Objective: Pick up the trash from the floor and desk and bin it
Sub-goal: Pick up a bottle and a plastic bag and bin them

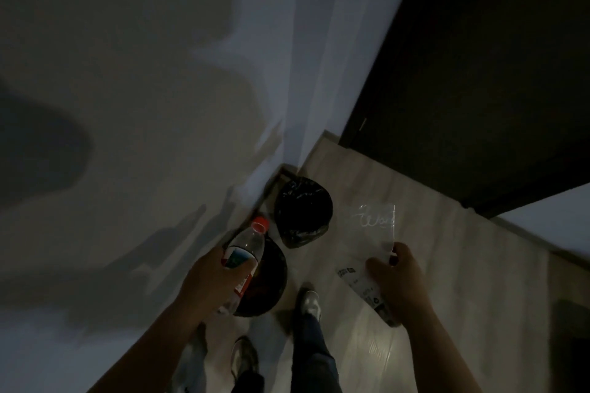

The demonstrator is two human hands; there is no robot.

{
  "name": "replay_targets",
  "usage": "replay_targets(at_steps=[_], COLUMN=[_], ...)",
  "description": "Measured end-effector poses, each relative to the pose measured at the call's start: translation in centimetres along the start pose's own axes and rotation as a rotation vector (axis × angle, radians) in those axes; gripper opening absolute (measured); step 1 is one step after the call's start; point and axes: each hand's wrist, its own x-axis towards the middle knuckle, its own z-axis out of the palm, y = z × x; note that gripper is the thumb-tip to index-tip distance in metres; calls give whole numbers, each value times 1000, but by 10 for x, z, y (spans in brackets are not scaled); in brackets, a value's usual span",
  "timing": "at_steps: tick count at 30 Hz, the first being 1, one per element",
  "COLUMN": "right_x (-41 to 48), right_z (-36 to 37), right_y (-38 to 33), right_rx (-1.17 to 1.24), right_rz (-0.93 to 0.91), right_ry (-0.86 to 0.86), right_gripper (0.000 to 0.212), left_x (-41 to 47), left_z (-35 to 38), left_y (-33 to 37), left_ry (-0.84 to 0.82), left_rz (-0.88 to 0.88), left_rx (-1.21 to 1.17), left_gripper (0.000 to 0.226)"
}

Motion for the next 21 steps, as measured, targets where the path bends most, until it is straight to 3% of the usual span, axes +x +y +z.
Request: replay_targets(at_steps=[8,12,21], right_x=[126,188,300], right_z=[-19,-15,20], right_y=[9,22,76], right_rx=[-25,-54,-111], right_rz=[87,121,165], right_ry=[-60,-91,-180], right_gripper=[28,28,28], left_x=[92,154,304], left_z=[63,107,206], left_y=[82,102,98], left_ry=[-117,-205,-206], left_rz=[-13,-70,-248], left_rx=[116,136,69], left_gripper=[41,18,54])
